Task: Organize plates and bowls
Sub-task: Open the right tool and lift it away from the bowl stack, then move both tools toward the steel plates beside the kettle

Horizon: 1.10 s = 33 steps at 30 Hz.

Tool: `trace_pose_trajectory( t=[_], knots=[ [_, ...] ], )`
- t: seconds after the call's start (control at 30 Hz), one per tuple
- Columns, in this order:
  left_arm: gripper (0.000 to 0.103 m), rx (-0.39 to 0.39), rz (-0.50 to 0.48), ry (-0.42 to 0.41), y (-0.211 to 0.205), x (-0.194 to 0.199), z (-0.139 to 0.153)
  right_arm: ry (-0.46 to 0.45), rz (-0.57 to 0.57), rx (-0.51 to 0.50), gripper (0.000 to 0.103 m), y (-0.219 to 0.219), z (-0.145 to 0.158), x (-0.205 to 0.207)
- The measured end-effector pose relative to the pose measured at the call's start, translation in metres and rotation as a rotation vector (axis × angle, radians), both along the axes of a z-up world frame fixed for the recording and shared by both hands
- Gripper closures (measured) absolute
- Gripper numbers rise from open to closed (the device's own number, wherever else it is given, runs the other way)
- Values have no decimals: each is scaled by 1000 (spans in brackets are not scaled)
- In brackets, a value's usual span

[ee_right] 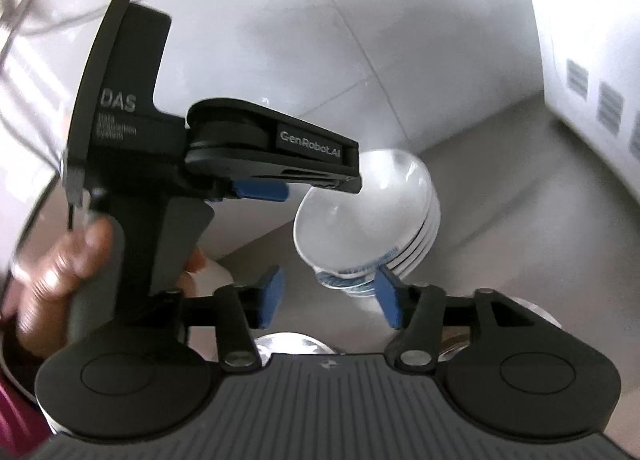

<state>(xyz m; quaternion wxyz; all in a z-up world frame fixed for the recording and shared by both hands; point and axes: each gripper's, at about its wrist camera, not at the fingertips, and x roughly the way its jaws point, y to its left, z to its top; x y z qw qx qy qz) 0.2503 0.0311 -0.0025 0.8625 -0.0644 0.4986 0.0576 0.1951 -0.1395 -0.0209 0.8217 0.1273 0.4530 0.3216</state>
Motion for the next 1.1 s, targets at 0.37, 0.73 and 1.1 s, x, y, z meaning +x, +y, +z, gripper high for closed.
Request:
trace_pose_trajectory(
  t=[0.37, 0.73, 1.1],
  knots=[
    [0, 8, 22, -51, -27, -51, 26, -166, 99, -110, 24, -30, 3, -43],
    [0, 18, 113, -78, -55, -148, 38, -213, 153, -190, 20, -70, -16, -76],
    [0, -30, 295, -82, -53, -242, 27, -226, 223, -186, 20, -87, -26, -112]
  ],
)
